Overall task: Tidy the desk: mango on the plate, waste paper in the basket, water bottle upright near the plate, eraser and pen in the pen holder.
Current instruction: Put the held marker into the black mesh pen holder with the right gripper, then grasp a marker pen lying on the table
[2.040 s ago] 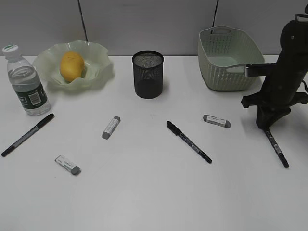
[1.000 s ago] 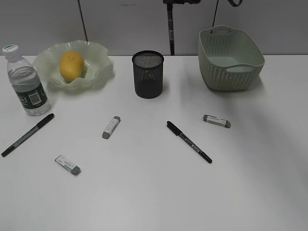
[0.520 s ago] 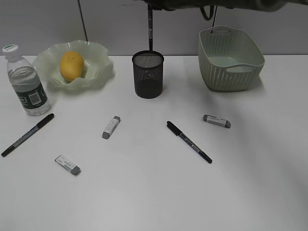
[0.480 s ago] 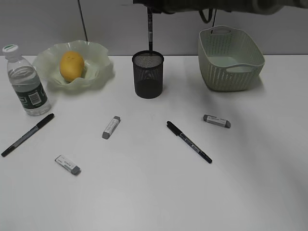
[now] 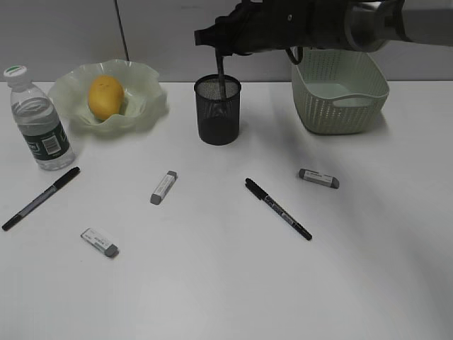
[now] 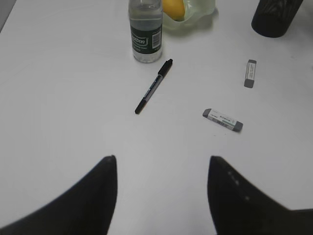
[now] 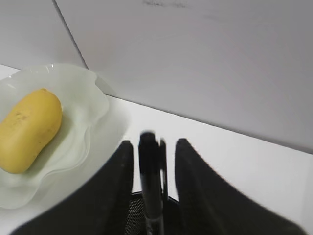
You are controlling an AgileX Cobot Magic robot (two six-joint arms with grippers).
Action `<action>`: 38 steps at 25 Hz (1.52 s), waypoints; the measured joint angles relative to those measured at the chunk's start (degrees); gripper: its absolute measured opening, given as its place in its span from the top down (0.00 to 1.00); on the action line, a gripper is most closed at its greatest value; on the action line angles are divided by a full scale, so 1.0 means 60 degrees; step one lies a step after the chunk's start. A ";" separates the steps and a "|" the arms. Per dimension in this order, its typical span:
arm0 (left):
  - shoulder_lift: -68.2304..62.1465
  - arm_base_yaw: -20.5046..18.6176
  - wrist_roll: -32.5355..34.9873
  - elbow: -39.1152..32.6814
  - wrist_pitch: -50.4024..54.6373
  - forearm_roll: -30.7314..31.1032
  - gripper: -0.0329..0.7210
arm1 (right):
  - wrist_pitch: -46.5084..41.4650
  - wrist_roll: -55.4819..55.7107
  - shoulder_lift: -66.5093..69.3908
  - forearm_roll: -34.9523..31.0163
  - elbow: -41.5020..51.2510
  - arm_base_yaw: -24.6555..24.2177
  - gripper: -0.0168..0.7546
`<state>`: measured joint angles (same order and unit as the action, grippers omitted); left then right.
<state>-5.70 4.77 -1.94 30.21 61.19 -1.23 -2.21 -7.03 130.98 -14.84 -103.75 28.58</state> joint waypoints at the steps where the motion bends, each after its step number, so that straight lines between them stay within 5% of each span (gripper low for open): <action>1: 0.0000 0.0000 0.0000 0.0000 0.0000 0.0000 0.36 | -0.0028 0.0000 0.0000 0.0062 0.0000 0.0000 0.57; 4: 0.0000 0.0000 0.0000 0.0000 0.0000 0.0000 0.37 | -0.0381 0.0000 0.0000 0.0165 -0.0018 0.0000 0.40; 6: 0.0000 0.0000 0.0000 0.0000 0.0000 0.0000 0.37 | -0.0981 0.0000 -0.0042 0.0245 -0.0151 0.0000 0.37; 23: 0.0000 0.0000 0.0000 0.0000 0.0000 0.0000 0.37 | -1.0397 -0.0175 -0.1666 0.3033 -0.1713 -0.0011 0.34; 29: 0.0000 0.0000 0.0000 0.0000 0.0000 0.0000 0.37 | -1.1111 -0.0153 -0.2672 0.3136 -0.1290 -0.0232 0.34; 38: 0.0000 0.0000 0.0000 0.0000 0.0000 0.0000 0.37 | -1.1151 0.0091 -0.6331 0.3134 0.2123 -0.0321 0.34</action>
<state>-5.70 4.77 -1.94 30.21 61.19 -1.23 -69.12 -6.48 92.99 3.96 -91.02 26.65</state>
